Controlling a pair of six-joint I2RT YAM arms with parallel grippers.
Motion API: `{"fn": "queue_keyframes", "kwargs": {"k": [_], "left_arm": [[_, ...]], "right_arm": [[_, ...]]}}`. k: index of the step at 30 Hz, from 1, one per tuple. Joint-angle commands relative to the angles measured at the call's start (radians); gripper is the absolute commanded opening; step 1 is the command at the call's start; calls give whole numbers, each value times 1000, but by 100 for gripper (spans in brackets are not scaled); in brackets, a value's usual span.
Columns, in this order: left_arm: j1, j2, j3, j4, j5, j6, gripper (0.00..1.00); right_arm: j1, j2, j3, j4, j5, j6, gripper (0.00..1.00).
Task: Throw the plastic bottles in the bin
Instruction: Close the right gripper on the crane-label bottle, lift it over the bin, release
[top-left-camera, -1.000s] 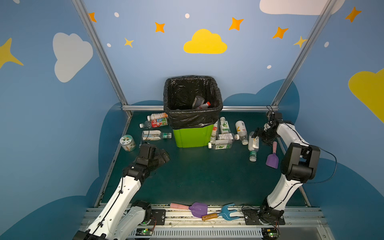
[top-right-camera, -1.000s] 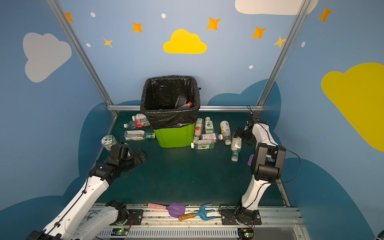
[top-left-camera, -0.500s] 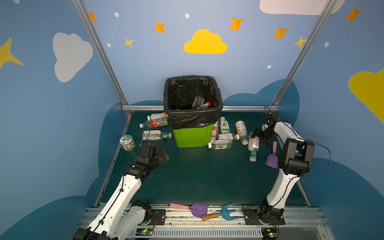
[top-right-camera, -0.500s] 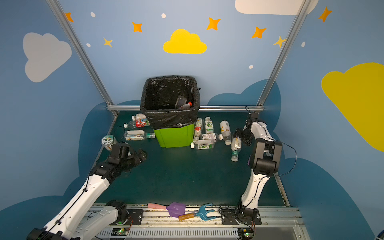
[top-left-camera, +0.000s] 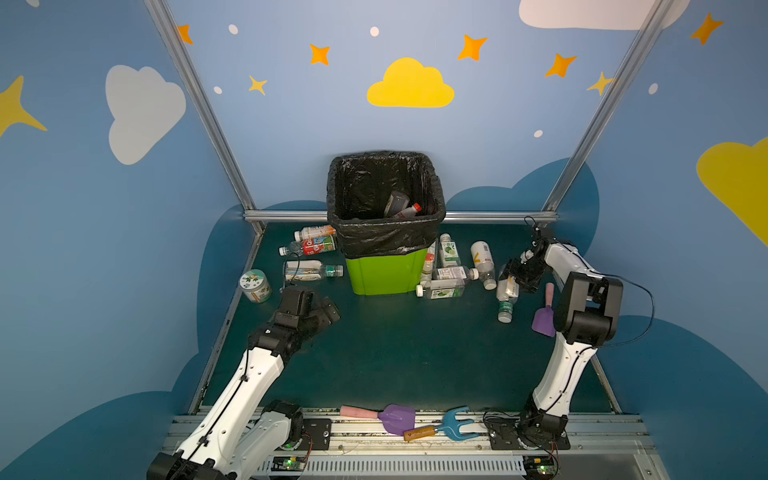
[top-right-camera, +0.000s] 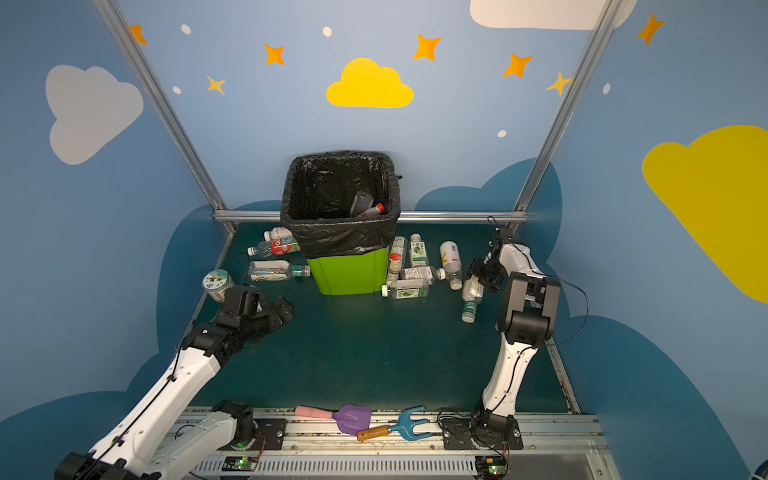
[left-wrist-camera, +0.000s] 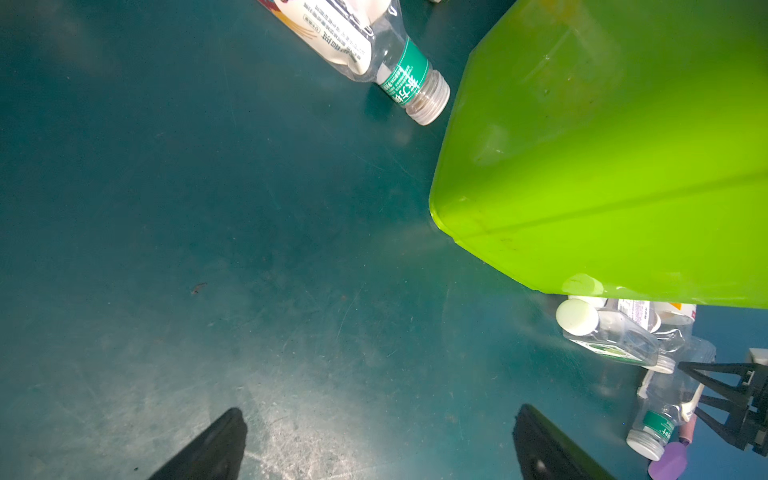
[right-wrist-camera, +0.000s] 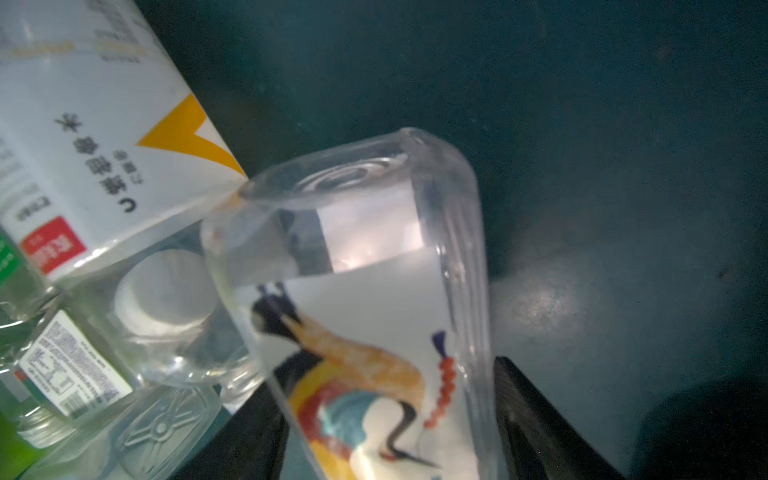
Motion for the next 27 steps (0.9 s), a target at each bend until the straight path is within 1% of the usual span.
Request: {"fn": "queue_keyframes", "kwargs": {"k": [1, 6, 8, 11, 15, 18, 21, 24, 25, 27], "left_arm": [[-3, -1, 25, 3, -14, -7, 100], [-2, -9, 31, -9, -23, -10, 100], [-1, -9, 36, -14, -26, -7, 100], [-2, -5, 46, -22, -29, -5, 100], [-1, 4, 68, -34, -40, 9, 100], [-2, 12, 90, -45, -54, 20, 100], [0, 19, 112, -47, -69, 34, 100], [0, 29, 136, -51, -80, 47, 100], [0, 34, 143, -52, -81, 51, 100], [0, 42, 154, -53, -82, 55, 100]], "right_arm": [[-2, 12, 19, -27, -15, 0, 65], [-10, -52, -22, 5, -13, 11, 56], [-19, -98, -45, 19, -15, 16, 55], [-42, -190, -95, 55, -27, 34, 54], [-97, -357, -166, 128, -92, 93, 52], [-147, -525, -253, 256, -169, 179, 52], [-180, -709, -337, 421, -193, 286, 52], [-174, -885, -406, 628, -157, 377, 51], [-165, -926, -412, 681, -145, 394, 51], [-120, -982, -375, 744, -93, 409, 51]]}}
